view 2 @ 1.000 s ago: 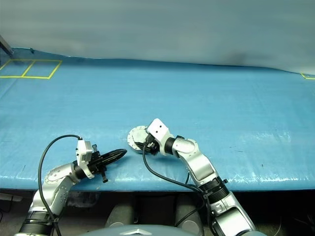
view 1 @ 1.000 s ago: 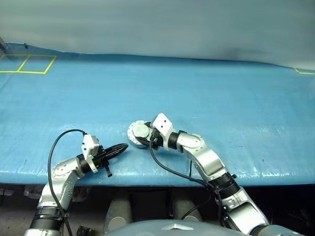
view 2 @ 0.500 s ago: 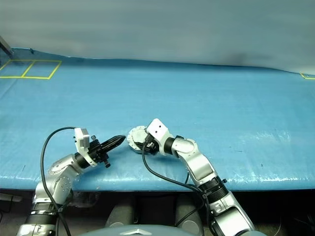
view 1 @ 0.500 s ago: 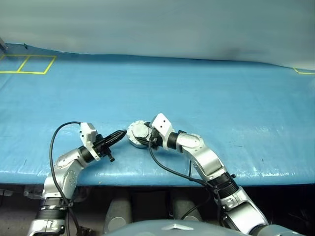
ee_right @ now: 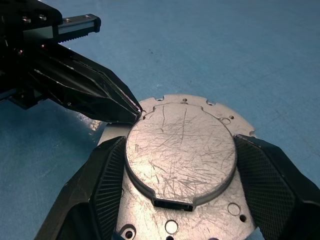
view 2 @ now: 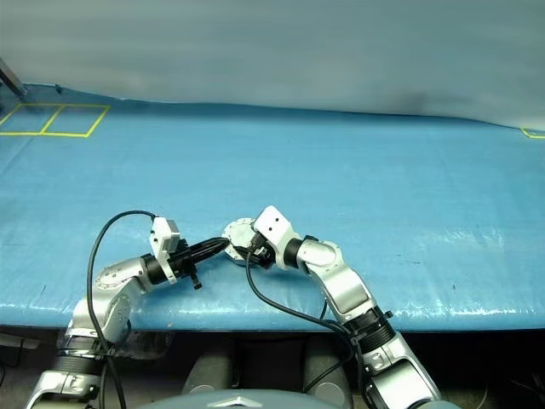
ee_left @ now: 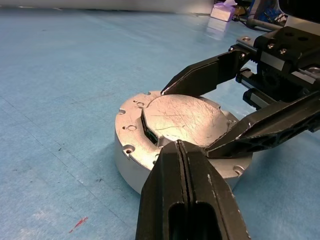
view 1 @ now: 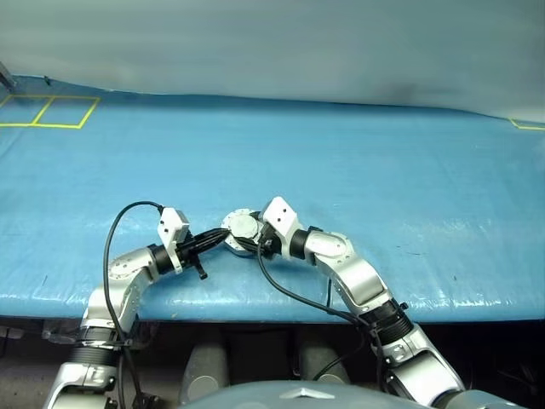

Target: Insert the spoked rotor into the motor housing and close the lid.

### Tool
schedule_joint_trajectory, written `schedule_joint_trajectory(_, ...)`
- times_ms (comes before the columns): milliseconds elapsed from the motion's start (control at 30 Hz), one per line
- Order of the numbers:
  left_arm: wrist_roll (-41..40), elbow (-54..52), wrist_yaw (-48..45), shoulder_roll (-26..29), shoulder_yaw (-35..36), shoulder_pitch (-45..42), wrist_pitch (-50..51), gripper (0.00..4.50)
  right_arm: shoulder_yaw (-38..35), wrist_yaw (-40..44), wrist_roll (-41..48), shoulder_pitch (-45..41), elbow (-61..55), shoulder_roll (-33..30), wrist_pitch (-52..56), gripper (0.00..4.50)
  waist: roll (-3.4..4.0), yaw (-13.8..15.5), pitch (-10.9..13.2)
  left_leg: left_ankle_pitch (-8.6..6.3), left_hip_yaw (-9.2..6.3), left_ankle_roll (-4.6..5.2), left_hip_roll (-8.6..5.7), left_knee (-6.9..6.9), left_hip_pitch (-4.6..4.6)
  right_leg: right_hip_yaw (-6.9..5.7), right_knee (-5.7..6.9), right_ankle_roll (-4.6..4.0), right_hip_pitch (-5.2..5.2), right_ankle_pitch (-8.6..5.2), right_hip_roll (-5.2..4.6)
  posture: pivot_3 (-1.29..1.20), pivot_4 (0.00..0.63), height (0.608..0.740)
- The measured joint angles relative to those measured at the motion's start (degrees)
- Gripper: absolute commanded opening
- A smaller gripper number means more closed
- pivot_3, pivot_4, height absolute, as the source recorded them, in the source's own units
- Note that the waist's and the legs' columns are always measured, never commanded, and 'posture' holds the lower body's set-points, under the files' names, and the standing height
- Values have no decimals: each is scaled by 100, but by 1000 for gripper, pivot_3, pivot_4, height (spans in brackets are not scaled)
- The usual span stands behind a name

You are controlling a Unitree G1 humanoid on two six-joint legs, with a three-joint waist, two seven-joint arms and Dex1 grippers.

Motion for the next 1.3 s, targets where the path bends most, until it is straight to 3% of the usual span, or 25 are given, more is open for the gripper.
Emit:
schedule_joint_trajectory(167, 97, -21, 14, -4, -9, 31, -87, 0, -22, 36, 37, 3, -10, -2, 34, 3054, 1, 4, -1, 0, 1, 0, -2, -1, 1, 0, 0, 0, 0, 0, -4, 0, 150, 740)
schedule_joint_trajectory(233, 99, -56, 27, -5, -9, 70, -109, 0, -41, 84, 100, 2, -27, -35, 54, 3793, 1, 14, -1, 0, 1, 0, -4, -4, 1, -1, -2, 0, -1, 0, -7, 0, 150, 740)
schedule_joint_trajectory(333, 104, -115, 49, -5, -2, 120, -116, 0, -47, 10, 36, 4, -123, -80, 94, 4471, 1, 16, -1, 0, 5, 0, -6, -9, -1, -1, -5, 0, -2, 0, -11, 0, 150, 740)
schedule_joint_trajectory(533, 100, -146, 82, -6, 14, 196, -120, 0, -121, -150, -21, 49, -577, -131, 180, 4471, 3, 34, 1, 0, 5, 0, -7, -6, -28, -3, -4, 1, -6, 0, -12, 0, 150, 740)
schedule_joint_trajectory(767, 99, -154, 85, -9, 37, 257, -118, 0, -950, -482, 531, 118, -1508, 67, 866, 4471, 2, 63, 1, 0, 4, 0, -8, -10, -34, -5, -6, 0, -7, 0, -12, 0, 150, 740)
schedule_joint_trajectory(1067, 80, -182, 83, -75, 52, 315, -173, 0, -2445, -648, 2495, 1168, -1865, 445, 2956, 4471, 6, 56, 3, -1, 3, 0, -8, -12, -39, -6, -9, 0, -7, -1, -16, 0, 150, 740)
schedule_joint_trajectory(1300, 54, -252, 25, -115, 59, 426, -266, 0, -3611, -1024, 4117, 1244, -1573, 1114, 3813, 4471, 11, 46, 6, -1, 1, -1, -6, -13, -40, -8, -13, 1, -9, -1, -17, 0, 150, 740)
